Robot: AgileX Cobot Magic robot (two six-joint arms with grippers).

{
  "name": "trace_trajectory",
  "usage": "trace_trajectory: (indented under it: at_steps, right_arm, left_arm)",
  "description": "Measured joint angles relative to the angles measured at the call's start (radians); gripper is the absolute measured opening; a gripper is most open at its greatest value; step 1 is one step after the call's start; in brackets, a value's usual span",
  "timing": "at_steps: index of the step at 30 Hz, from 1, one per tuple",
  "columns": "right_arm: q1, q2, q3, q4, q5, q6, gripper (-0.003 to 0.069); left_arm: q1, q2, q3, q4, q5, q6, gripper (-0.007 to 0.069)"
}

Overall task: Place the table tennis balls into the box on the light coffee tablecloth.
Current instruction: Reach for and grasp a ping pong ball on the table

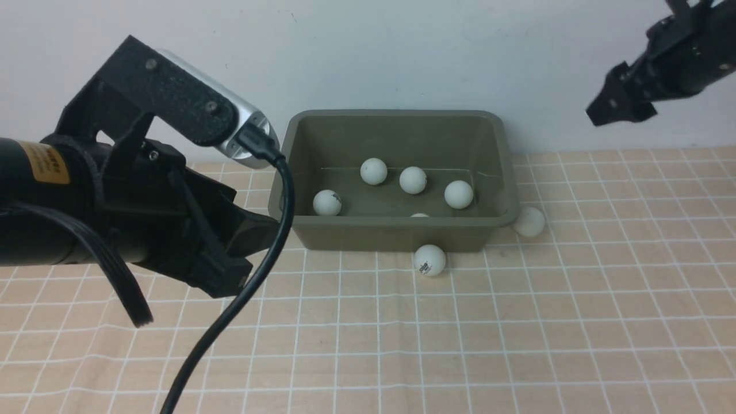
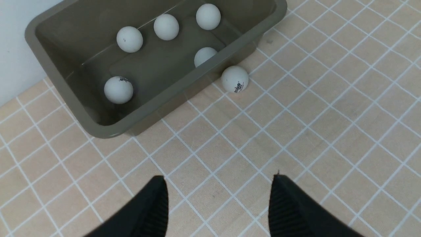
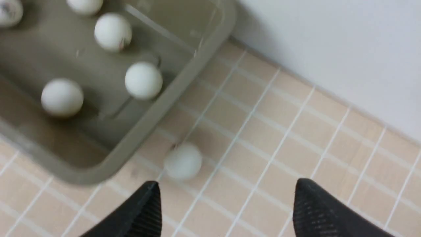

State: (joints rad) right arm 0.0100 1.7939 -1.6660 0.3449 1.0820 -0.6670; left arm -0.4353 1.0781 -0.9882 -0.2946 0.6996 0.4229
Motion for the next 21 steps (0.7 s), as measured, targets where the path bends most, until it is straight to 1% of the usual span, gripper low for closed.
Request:
trace_trajectory:
  at_steps: [4,6,10,13,16,21]
  right_arm:
    - [-0.008,0.0,0.0,0.025,0.121,-0.101,0.048]
    - [-0.008,0.0,0.0,0.025,0.15,-0.164,0.048]
    - [-0.008,0.002,0.0,0.025,0.16,-0.296,0.048]
    - [-0.008,0.021,0.0,0.025,0.156,-0.35,0.0475]
    - [-0.008,0.055,0.0,0.038,0.126,-0.36,0.0471]
    - [-0.008,0.124,0.0,0.091,0.088,-0.333,0.047]
  left_arm:
    - [0.0,0.0,0.0,0.0,0.002,0.013,0.034]
    - [0.0,0.0,0.0,0.0,0.005,0.015,0.034]
    - [0.0,0.0,0.0,0.0,0.007,0.019,0.034]
    - [0.0,0.0,0.0,0.0,0.007,0.019,0.034]
    - [0.0,0.0,0.0,0.0,0.008,0.02,0.034]
    - [0.0,0.0,0.0,0.0,0.018,0.021,0.034]
